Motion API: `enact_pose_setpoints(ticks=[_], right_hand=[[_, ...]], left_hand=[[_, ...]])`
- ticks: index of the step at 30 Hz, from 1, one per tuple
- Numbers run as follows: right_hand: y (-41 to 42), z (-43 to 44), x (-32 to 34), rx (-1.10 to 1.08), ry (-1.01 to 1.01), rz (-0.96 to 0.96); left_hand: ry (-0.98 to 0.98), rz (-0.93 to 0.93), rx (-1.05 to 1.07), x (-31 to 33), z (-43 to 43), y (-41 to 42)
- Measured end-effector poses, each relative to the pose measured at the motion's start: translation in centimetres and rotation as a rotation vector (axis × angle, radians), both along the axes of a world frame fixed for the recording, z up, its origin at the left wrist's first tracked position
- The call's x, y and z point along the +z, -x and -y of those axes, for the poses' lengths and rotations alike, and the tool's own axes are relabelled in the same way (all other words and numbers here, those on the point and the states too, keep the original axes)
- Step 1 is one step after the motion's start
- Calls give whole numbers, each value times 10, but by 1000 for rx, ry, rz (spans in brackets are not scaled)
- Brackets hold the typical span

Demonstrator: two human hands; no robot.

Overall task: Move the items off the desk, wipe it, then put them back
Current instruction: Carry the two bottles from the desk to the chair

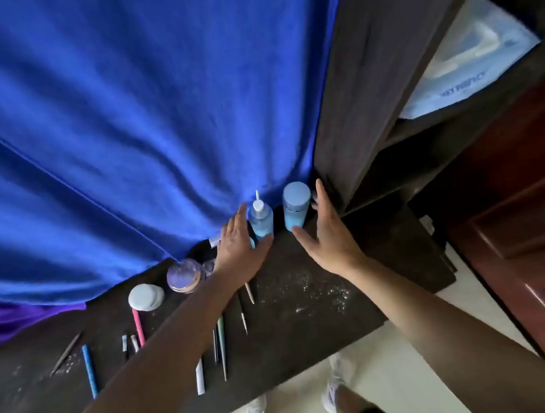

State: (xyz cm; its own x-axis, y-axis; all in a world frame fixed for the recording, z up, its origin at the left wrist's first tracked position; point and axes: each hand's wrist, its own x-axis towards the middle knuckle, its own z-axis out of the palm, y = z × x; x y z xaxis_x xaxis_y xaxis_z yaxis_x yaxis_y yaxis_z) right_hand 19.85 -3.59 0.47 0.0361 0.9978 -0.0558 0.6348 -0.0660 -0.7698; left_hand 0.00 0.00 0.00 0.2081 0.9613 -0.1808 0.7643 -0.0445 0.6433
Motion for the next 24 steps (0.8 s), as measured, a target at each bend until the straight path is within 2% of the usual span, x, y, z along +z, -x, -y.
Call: enact_pose_setpoints(ticks=[7, 12, 15, 21, 24], right_hand=[[-5, -31, -19, -35, 12, -95], [-4, -33, -16, -22, 16, -24], [-7, -4, -3, -30, -5, -1], [-19, 66, 57, -254, -71, -162], [-29, 106, 85, -410, -167, -168]], left_hand=[[6, 74, 188, -20, -19, -23], [8, 33, 194, -14, -18, -22], [-32, 96, 205, 5, -4, -14], [-104, 256, 94, 72, 33, -1], [-159, 321, -37, 93, 47, -3]])
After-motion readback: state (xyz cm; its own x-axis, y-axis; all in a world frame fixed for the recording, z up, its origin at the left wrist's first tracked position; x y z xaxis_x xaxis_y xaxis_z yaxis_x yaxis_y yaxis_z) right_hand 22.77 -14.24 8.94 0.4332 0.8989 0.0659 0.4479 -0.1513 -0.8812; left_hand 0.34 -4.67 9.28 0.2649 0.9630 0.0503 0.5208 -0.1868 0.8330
